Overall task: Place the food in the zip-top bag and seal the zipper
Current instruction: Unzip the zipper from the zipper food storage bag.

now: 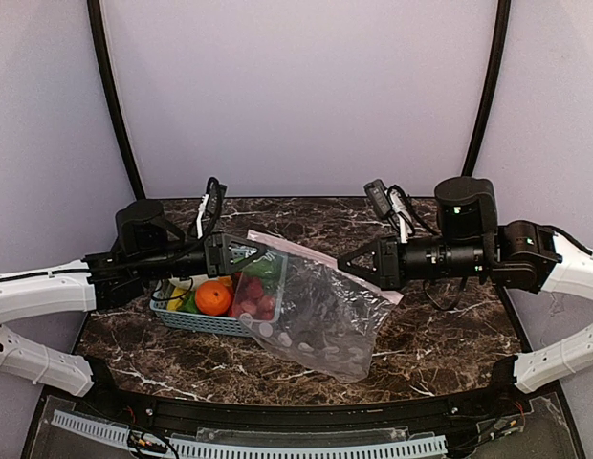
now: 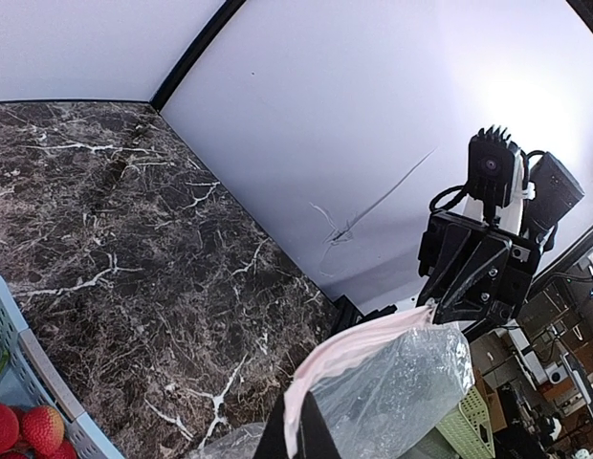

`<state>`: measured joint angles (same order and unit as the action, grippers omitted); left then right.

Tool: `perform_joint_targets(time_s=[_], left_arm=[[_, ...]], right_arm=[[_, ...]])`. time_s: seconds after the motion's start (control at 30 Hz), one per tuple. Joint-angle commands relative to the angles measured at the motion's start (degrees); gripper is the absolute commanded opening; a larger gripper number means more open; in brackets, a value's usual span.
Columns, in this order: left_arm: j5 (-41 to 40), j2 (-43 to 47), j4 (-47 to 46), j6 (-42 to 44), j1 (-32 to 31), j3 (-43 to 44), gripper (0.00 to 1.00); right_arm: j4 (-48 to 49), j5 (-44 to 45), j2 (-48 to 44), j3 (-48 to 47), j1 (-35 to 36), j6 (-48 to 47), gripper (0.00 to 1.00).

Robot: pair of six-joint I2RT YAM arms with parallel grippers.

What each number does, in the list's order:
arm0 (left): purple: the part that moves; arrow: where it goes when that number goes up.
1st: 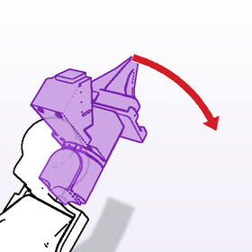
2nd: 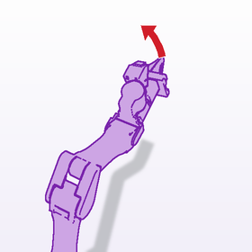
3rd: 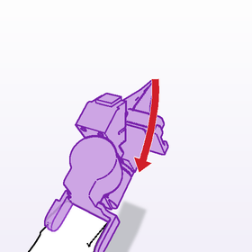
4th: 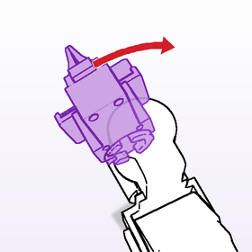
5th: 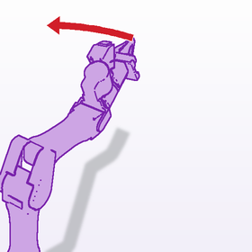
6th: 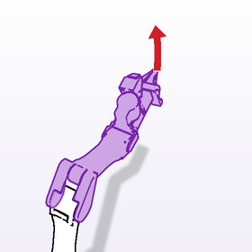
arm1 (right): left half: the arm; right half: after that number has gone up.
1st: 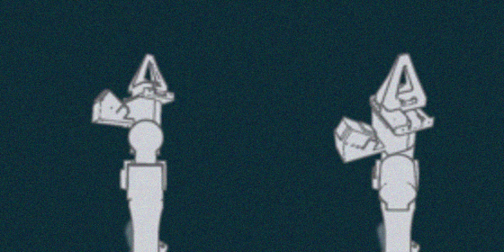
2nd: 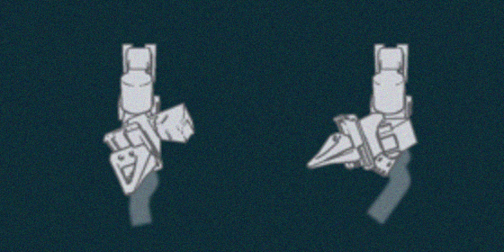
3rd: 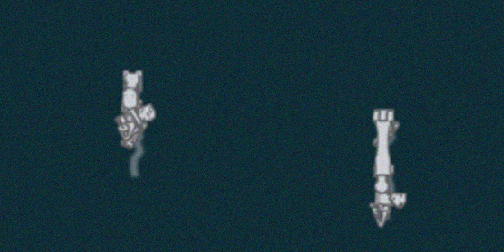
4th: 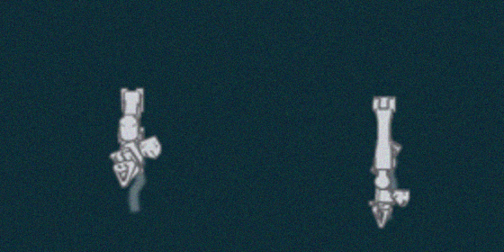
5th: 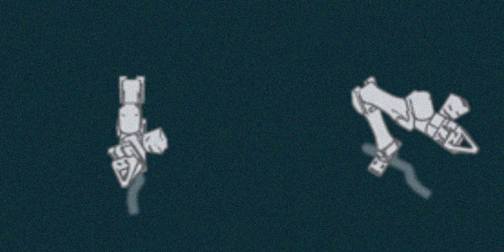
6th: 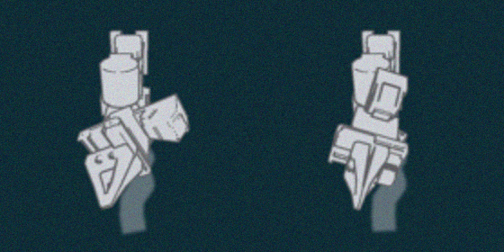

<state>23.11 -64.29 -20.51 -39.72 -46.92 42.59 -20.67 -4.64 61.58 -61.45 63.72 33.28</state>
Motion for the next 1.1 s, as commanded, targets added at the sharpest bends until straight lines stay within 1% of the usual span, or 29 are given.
perform_joint_targets(time_s=[0.0, 1.07], left_arm=[[-2.6, 1.9, 2.2, -0.3, 2.2, -1.6, 0.01], [-2.1, 4.8, 3.6, -0.6, 5.1, -3.2, 0.01]], right_arm=[[-1.1, 0.4, -1.7, 0.5, -0.7, -0.1, 0.0], [-2.3, -0.5, -1.4, 0.3, -1.8, -0.2, 0.0]])
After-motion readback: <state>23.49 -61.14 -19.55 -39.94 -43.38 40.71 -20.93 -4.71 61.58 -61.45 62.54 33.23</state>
